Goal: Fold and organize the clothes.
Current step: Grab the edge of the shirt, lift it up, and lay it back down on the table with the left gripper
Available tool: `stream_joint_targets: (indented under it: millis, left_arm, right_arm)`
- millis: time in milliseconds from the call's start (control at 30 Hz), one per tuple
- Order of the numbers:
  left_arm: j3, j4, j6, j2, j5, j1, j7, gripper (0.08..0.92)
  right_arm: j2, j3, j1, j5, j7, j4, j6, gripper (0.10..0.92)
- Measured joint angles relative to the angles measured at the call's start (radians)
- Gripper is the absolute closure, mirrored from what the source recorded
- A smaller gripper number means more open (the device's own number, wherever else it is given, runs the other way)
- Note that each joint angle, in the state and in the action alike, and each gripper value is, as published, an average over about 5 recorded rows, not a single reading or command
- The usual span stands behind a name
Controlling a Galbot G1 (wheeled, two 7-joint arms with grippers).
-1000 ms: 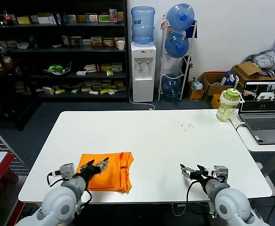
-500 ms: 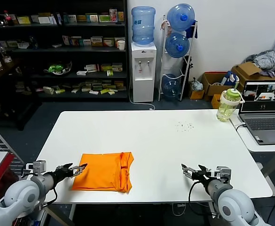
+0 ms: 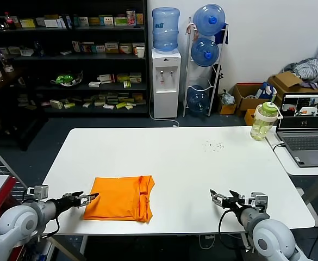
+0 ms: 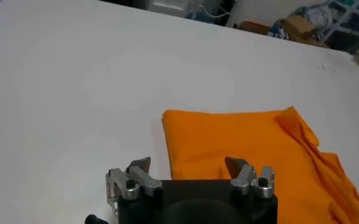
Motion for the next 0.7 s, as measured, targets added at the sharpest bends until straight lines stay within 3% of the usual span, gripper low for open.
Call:
stream_joint_targets:
  millis: [533, 700]
  left_arm:
    - [0.039, 0.042, 0.004, -0.042, 0.042, -0.039, 0.021, 0.178]
    - [0.046, 0.046, 0.004, -0.051, 0.056, -0.040, 0.021, 0.228]
  right_arm:
    - [0.001, 0.002, -0.003, 0.000, 0.005, 0.001, -0.001, 0.203]
    - [0.002, 0.002, -0.002, 0.000, 0.005, -0.002, -0.001, 0.203]
